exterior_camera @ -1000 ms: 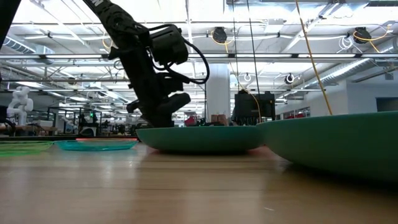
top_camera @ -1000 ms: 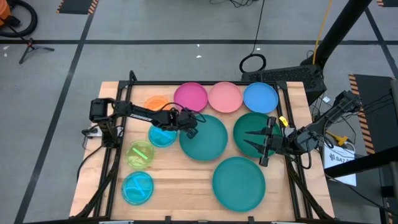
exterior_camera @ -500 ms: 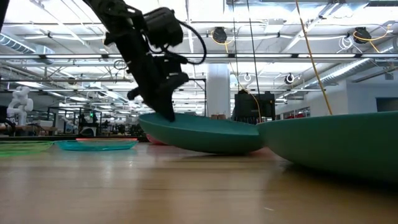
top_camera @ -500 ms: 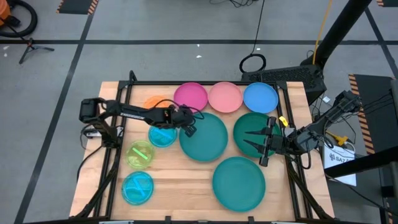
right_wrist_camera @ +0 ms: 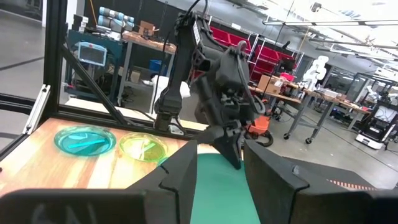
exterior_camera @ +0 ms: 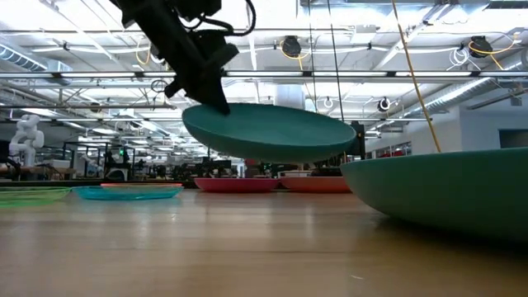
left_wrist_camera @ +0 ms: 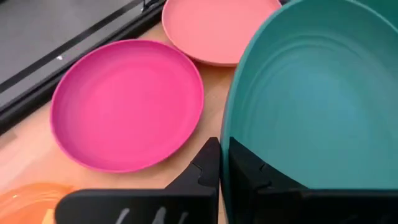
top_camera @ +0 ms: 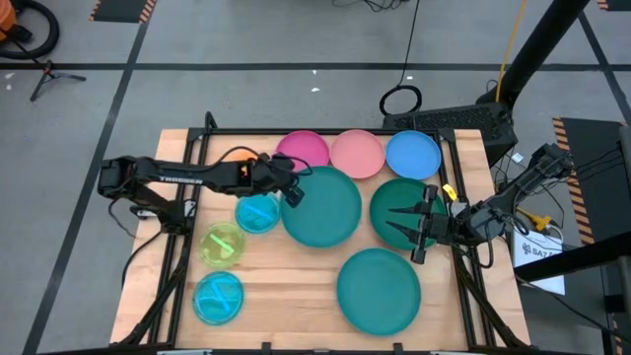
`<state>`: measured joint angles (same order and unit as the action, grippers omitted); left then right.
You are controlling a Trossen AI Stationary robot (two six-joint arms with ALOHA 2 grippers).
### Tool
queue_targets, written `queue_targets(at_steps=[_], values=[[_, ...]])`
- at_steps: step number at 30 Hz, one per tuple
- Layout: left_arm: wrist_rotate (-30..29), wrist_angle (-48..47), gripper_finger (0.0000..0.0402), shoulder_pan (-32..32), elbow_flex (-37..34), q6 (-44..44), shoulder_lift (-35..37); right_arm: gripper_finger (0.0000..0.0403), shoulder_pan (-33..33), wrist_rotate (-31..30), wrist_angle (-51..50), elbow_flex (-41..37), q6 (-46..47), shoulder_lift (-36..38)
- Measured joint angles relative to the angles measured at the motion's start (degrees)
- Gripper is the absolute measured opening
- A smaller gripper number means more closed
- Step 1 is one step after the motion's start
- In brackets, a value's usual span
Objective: Stack plastic plates
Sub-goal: Stack the top dark blue plate on top of the green plate
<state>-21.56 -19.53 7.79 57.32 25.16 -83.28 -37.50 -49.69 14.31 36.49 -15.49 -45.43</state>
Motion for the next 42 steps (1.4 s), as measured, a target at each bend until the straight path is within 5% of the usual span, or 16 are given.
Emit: queue_targets(at_steps=[28, 42], values=[[2.26, 34.61, 0.001, 2.51, 0.15, 3.59, -13.23, 0.0123, -0.11, 0.44, 1.98, -0.02, -1.79, 0.0], [2.25, 38.86, 0.001, 2.91, 0.2, 4.3, -14.16, 0.0123, -0.11, 0.47, 3.01, -0.02, -2.57, 0.0]])
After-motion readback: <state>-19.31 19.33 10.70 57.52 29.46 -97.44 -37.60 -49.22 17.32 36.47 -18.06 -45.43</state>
